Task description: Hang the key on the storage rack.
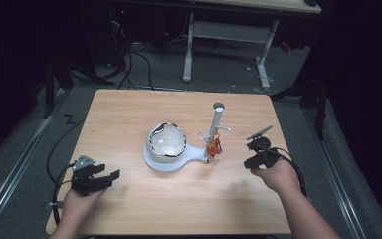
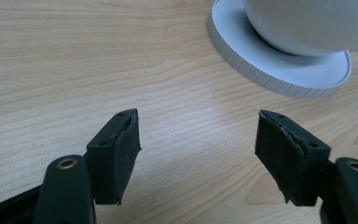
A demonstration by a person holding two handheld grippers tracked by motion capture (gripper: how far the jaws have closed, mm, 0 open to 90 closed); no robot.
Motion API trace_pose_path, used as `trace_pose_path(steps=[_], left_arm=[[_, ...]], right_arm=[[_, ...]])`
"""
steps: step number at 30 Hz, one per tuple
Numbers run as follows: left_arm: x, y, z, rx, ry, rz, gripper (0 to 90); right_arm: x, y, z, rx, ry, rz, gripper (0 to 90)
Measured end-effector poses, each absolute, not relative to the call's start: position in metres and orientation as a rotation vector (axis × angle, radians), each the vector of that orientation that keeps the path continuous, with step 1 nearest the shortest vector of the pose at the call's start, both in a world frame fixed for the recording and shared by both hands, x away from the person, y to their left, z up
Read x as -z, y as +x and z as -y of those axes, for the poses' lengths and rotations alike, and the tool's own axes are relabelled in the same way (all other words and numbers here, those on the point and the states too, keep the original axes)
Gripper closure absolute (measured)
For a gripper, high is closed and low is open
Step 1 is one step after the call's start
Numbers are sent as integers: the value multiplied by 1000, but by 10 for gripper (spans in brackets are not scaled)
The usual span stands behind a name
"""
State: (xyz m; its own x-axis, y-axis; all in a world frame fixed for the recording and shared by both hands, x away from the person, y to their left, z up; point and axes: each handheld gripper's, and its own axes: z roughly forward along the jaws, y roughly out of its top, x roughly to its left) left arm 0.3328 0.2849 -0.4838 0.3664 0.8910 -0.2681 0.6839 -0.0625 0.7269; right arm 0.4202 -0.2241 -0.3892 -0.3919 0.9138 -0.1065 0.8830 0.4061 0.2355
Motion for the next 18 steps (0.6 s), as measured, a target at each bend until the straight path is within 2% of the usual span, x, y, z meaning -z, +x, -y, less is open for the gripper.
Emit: trace_pose_path(steps=[9,18], left_arm=[[486,333,-281,-306,1828,-1374,311],[488,333,-272,-299,1862,-1360,311]], right_arm=[[432,395,245,-362,1703,-2322,463],[468,354,260,-561,1650,-2157,454]])
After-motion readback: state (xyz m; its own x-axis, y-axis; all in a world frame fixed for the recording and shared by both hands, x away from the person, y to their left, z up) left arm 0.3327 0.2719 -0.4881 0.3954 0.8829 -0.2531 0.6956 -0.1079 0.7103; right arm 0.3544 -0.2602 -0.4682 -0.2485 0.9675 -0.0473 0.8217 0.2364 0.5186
